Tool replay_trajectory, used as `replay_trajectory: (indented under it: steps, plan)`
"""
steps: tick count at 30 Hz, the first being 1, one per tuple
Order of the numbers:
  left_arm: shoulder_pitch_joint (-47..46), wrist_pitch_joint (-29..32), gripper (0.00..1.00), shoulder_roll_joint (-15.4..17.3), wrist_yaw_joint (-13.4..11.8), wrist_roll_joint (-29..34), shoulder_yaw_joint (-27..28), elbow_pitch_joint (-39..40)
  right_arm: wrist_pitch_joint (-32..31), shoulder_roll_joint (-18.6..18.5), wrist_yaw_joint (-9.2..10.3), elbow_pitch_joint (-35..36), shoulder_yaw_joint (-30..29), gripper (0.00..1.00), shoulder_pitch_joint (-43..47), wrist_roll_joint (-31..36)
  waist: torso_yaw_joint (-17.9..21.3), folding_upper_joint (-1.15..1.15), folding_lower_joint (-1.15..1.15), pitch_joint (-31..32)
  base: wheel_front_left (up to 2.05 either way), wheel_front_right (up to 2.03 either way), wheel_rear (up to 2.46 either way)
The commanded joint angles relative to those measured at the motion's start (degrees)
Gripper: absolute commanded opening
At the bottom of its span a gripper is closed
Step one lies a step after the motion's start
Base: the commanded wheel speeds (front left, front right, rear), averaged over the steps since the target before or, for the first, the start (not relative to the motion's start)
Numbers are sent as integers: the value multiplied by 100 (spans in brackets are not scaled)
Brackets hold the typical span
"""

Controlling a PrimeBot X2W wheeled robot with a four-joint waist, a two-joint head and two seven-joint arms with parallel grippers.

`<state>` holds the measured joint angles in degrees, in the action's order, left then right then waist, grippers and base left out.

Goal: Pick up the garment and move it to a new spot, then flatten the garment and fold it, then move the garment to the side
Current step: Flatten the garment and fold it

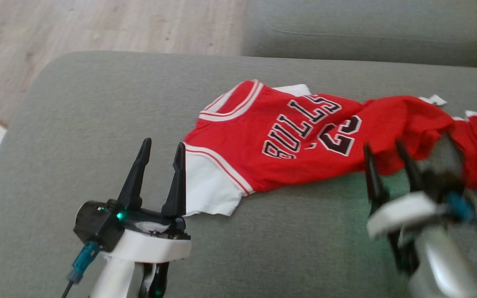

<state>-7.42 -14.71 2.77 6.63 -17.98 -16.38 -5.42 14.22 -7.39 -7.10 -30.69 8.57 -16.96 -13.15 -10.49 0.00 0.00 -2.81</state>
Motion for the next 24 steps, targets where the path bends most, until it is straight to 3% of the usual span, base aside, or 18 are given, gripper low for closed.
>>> replay_trajectory:
  steps: [1, 5, 9, 18, 24]
  plan:
    - [-159, -29, 100, 10, 33, 54, 194, 191, 76, 217, -39, 385, -87, 100, 220, 270, 180, 0, 0, -25, 0, 0, 0]
    - [-167, -29, 100, 10, 40, 53, 184, 200, 76, 418, -39, 834, -548, 100, 807, 637, 290, 0, 0, -70, 0, 0, 0]
    - [-194, -29, 100, 10, 48, 44, 149, 198, 14, 446, -39, 963, -612, 100, 970, 717, 309, 0, 0, -140, 0, 0, 0]
    - [-381, -29, 100, 10, 62, 36, 32, 161, -741, 450, -39, 564, -583, 100, 572, 1359, 23, 0, 0, -489, 0, 0, 0]
    - [-454, -29, 100, 10, 67, -22, -47, 122, -1203, 450, -39, -82, -719, 100, 87, 1633, -234, 0, 0, -670, 0, 0, 0]
